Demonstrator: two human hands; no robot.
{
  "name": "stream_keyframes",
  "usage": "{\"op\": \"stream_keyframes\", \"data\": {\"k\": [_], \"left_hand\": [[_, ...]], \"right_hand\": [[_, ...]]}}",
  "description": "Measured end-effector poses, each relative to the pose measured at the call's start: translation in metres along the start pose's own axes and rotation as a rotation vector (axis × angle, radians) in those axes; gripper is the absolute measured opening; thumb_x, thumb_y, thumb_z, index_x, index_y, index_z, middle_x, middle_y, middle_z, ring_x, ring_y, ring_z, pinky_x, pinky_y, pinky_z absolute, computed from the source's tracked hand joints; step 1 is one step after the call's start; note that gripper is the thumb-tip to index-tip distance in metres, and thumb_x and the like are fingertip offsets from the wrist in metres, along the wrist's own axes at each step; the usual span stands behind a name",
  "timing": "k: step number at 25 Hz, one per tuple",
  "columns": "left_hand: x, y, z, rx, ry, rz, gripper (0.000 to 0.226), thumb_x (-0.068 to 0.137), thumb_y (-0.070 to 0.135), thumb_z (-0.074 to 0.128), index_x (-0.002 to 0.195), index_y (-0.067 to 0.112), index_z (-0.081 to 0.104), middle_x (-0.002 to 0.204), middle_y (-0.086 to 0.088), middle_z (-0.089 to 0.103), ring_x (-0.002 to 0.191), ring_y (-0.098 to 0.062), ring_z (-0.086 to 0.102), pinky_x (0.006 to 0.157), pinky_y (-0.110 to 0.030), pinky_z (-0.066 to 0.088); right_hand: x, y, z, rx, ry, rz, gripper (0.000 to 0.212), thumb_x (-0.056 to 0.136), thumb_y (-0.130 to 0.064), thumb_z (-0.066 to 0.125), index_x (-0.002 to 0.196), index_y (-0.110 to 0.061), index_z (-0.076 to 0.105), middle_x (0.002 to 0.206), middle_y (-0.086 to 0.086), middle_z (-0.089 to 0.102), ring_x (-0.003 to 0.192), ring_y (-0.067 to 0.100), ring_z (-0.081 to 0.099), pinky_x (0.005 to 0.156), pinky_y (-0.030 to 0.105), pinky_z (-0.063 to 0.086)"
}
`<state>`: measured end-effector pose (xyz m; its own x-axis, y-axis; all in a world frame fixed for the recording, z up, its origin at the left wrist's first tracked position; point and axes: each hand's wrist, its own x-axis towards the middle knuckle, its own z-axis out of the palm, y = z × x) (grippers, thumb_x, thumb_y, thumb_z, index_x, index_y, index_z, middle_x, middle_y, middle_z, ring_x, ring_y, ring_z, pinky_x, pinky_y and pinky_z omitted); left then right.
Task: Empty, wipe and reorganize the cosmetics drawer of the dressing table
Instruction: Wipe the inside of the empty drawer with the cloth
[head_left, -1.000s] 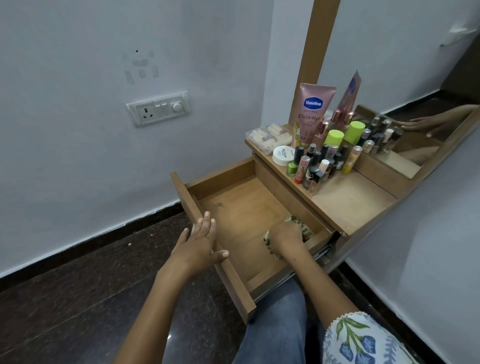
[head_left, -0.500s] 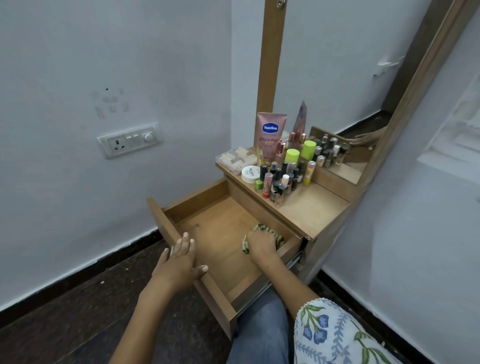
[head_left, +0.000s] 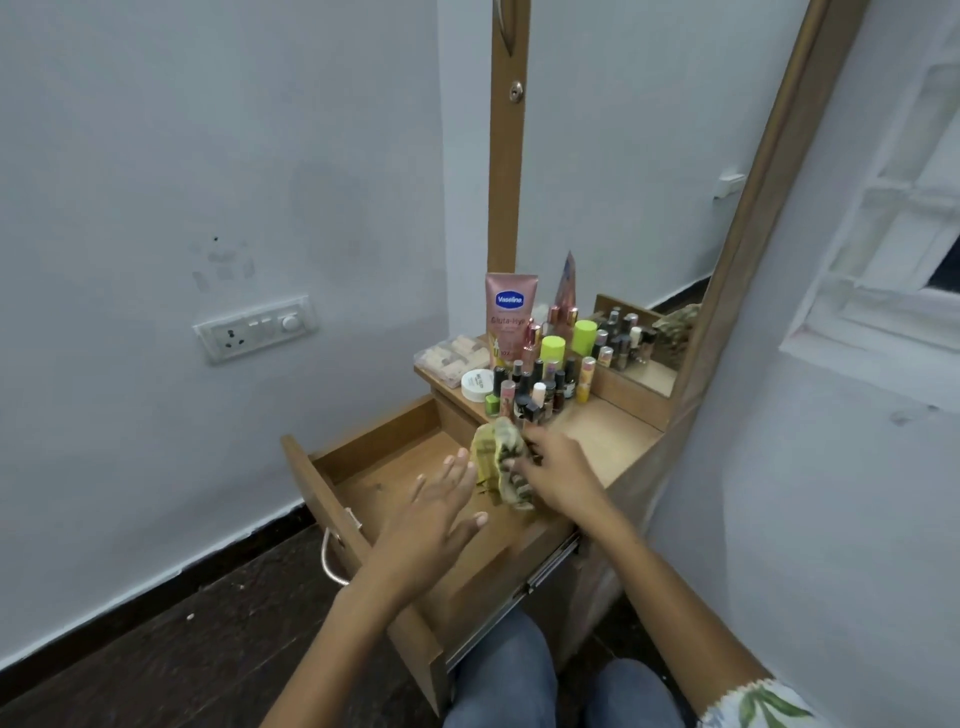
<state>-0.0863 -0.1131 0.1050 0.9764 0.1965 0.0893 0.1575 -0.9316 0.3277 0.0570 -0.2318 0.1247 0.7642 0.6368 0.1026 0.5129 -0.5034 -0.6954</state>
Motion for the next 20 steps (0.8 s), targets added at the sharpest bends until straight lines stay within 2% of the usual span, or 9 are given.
{"op": "stream_keyframes", "data": {"k": [3, 5, 7, 10, 12, 13, 15, 17, 20], "left_hand": [[0.024, 0.033, -0.006, 0.015, 0.063, 0.108, 0.061, 0.1, 0.047, 0.026, 0.15, 0.025, 0.0, 0.152, 0.013, -0.016, 0.14, 0.001, -0.016, 0.116, -0.026, -0.007], [0.045, 0.053, -0.006, 0.042, 0.059, 0.166, 0.061, 0.101, 0.045, 0.026, 0.151, 0.024, -0.001, 0.151, 0.012, -0.016, 0.14, 0.0, -0.015, 0.115, -0.026, -0.008], [0.061, 0.068, 0.002, 0.065, 0.029, 0.19, 0.062, 0.101, 0.043, 0.028, 0.152, 0.021, 0.001, 0.156, 0.008, -0.012, 0.143, -0.004, -0.012, 0.119, -0.03, -0.006], [0.074, 0.079, 0.021, 0.088, -0.04, 0.177, 0.063, 0.101, 0.04, 0.032, 0.152, 0.016, 0.005, 0.16, 0.001, -0.003, 0.147, -0.011, -0.006, 0.119, -0.034, -0.002], [0.079, 0.078, 0.032, 0.1, -0.054, 0.159, 0.063, 0.101, 0.038, 0.032, 0.152, 0.015, 0.005, 0.16, 0.0, 0.001, 0.147, -0.011, -0.003, 0.118, -0.033, -0.003], [0.081, 0.077, 0.035, 0.112, -0.058, 0.152, 0.063, 0.101, 0.038, 0.032, 0.152, 0.015, 0.005, 0.16, -0.001, 0.002, 0.147, -0.011, -0.003, 0.118, -0.032, -0.002], [0.084, 0.071, 0.04, 0.126, -0.087, 0.139, 0.062, 0.101, 0.036, 0.033, 0.152, 0.015, 0.006, 0.16, -0.001, 0.002, 0.147, -0.011, -0.002, 0.118, -0.033, -0.001], [0.087, 0.068, 0.041, 0.122, -0.124, 0.129, 0.061, 0.101, 0.035, 0.033, 0.152, 0.015, 0.007, 0.16, -0.001, 0.001, 0.147, -0.011, -0.002, 0.118, -0.033, 0.0], [0.091, 0.067, 0.043, 0.127, -0.129, 0.135, 0.061, 0.101, 0.035, 0.034, 0.152, 0.016, 0.007, 0.16, 0.0, 0.002, 0.147, -0.01, -0.001, 0.118, -0.033, 0.0]], "right_hand": [[0.007, 0.013, -0.055, -0.244, 0.294, -0.009, 0.017, 0.088, -0.012, 0.064, 0.104, -0.014, 0.065, 0.088, 0.0, 0.066, 0.082, 0.018, 0.063, 0.055, 0.022, 0.034], [0.015, 0.03, -0.074, -0.45, 0.409, 0.027, 0.012, 0.085, -0.007, 0.062, 0.096, -0.011, 0.062, 0.088, 0.006, 0.068, 0.084, 0.026, 0.066, 0.055, 0.025, 0.033], [0.02, 0.045, -0.075, -0.555, 0.359, 0.107, 0.01, 0.086, -0.005, 0.058, 0.095, -0.01, 0.059, 0.094, 0.008, 0.066, 0.088, 0.028, 0.064, 0.06, 0.027, 0.035], [0.015, 0.057, -0.049, -0.59, 0.177, 0.166, 0.013, 0.092, -0.007, 0.049, 0.101, -0.013, 0.057, 0.102, 0.006, 0.065, 0.094, 0.026, 0.063, 0.064, 0.03, 0.042], [0.012, 0.066, -0.029, -0.552, 0.118, 0.131, 0.017, 0.094, -0.008, 0.044, 0.104, -0.014, 0.056, 0.114, 0.009, 0.062, 0.108, 0.027, 0.059, 0.078, 0.034, 0.048], [0.013, 0.072, -0.021, -0.533, 0.091, 0.107, 0.024, 0.095, -0.009, 0.042, 0.114, -0.012, 0.055, 0.128, 0.011, 0.056, 0.121, 0.028, 0.051, 0.091, 0.037, 0.046], [0.015, 0.08, -0.014, -0.514, 0.033, 0.093, 0.041, 0.099, -0.014, 0.036, 0.14, -0.01, 0.04, 0.153, 0.013, 0.031, 0.143, 0.027, 0.025, 0.113, 0.038, 0.028], [0.017, 0.083, -0.013, -0.512, -0.003, 0.099, 0.048, 0.103, -0.022, 0.03, 0.149, -0.009, 0.025, 0.159, 0.012, 0.016, 0.148, 0.025, 0.011, 0.119, 0.036, 0.016], [0.019, 0.085, -0.011, -0.521, -0.008, 0.107, 0.051, 0.103, -0.025, 0.026, 0.151, -0.008, 0.018, 0.16, 0.012, 0.01, 0.148, 0.024, 0.006, 0.12, 0.035, 0.012]]}}
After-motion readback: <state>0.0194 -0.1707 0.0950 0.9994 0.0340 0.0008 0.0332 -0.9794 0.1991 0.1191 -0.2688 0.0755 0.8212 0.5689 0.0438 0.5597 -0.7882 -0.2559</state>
